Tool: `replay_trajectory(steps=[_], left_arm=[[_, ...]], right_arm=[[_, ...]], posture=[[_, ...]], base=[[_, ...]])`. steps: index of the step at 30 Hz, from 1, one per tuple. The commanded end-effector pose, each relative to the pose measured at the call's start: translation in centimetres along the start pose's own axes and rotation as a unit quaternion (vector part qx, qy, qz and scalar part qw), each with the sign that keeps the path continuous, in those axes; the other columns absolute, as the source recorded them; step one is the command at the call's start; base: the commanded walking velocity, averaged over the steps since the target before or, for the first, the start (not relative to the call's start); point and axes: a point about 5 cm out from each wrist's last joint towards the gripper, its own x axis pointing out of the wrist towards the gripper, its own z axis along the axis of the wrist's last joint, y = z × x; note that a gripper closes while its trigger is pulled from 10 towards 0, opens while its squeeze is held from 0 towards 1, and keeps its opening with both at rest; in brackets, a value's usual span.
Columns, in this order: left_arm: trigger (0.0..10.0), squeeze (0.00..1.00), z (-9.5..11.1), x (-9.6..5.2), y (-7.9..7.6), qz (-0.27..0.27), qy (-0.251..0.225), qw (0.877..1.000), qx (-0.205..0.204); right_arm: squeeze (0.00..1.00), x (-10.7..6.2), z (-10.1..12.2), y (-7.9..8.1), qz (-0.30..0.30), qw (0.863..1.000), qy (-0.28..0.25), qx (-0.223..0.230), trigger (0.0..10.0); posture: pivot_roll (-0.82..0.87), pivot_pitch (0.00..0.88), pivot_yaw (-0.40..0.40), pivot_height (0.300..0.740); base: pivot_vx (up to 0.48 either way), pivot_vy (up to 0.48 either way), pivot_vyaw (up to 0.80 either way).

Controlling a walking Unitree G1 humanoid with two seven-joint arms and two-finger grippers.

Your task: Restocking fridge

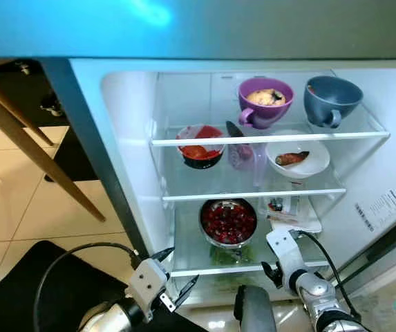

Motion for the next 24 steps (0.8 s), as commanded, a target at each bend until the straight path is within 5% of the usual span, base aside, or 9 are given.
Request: replay_trajectory(steps=[1,6,12,24], left_arm=[[10.0,0.00,-1.1,-0.8,-0.6,-0.008,0.021,1.000,-0.006],[10.0,0.00,-3.2,-2.0,-1.1,-0.010,0.066,0.998,-0.022],[10.0,0.00,-3.9,-2.7,-0.9,-0.005,0.080,0.996,-0.028],[10.0,0.00,-5.7,-4.2,-0.6,0.027,0.116,0.992,-0.052]], right_arm=[[0.00,-0.2,-1.1,0.5,-0.004,0.999,0.009,0.039,10.0],[0.00,-0.7,-3.5,2.0,-0.020,0.995,0.038,0.090,10.0],[0.00,-1.2,-4.9,2.3,-0.041,0.993,0.073,0.085,10.0],[0.00,-1.6,-6.0,3.1,-0.039,0.988,0.072,0.132,10.0]], posture=[[0.03,0.068,-0.014,0.305],[0.02,0.051,-0.003,0.330],[0.02,0.051,0.004,0.344],[0.02,0.046,0.015,0.364]], base=[[0.000,0.000,0.00],[0.000,0.000,0.00],[0.000,0.000,0.00],[0.000,0.000,0.00]])
